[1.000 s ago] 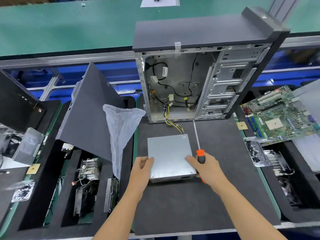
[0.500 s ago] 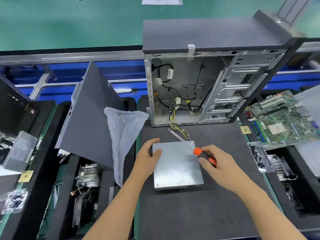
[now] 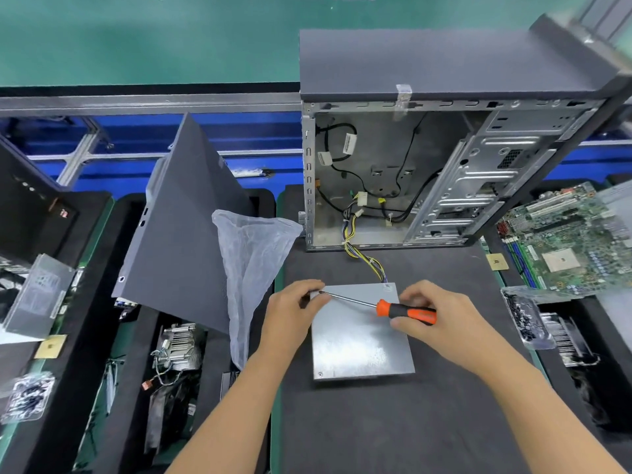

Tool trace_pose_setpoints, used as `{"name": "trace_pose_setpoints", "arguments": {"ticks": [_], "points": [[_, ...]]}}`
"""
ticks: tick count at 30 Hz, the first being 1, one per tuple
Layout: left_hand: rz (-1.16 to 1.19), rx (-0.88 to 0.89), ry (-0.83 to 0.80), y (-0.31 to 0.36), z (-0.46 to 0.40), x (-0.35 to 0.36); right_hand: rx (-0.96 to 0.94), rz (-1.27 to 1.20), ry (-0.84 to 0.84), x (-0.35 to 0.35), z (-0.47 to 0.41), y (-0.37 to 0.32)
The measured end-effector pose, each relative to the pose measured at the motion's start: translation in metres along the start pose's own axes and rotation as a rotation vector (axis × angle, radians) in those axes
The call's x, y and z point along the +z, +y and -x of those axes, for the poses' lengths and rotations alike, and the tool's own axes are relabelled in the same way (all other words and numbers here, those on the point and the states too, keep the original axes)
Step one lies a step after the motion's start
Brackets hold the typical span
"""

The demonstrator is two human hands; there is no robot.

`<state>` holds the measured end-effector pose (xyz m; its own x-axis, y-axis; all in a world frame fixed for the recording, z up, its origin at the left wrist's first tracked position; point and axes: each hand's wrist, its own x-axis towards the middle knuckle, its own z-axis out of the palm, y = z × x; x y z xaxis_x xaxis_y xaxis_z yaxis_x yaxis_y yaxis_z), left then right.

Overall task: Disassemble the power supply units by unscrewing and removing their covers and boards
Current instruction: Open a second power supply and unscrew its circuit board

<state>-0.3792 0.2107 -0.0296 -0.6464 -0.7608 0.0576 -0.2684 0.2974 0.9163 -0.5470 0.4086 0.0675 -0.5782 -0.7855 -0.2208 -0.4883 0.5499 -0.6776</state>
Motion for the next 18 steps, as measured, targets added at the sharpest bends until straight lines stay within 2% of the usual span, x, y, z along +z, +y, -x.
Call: {"name": "trace_pose_setpoints", "arguments": {"ticks": [6,15,18], "points": [[0.081,-0.091,0.031,-0.001,-0.002,0.002,-0.015,-0.038,0.127,-0.007,-0.003,-0.010],[0.091,-0.095,0.058,-0.003,-0.004,0.007,-0.047,-0.097,0.169,-0.019,-0.011,-0.031],[0.090,-0.087,0.049,-0.002,-0.003,0.006,-0.056,-0.104,0.245,-0.023,-0.017,-0.044]]}}
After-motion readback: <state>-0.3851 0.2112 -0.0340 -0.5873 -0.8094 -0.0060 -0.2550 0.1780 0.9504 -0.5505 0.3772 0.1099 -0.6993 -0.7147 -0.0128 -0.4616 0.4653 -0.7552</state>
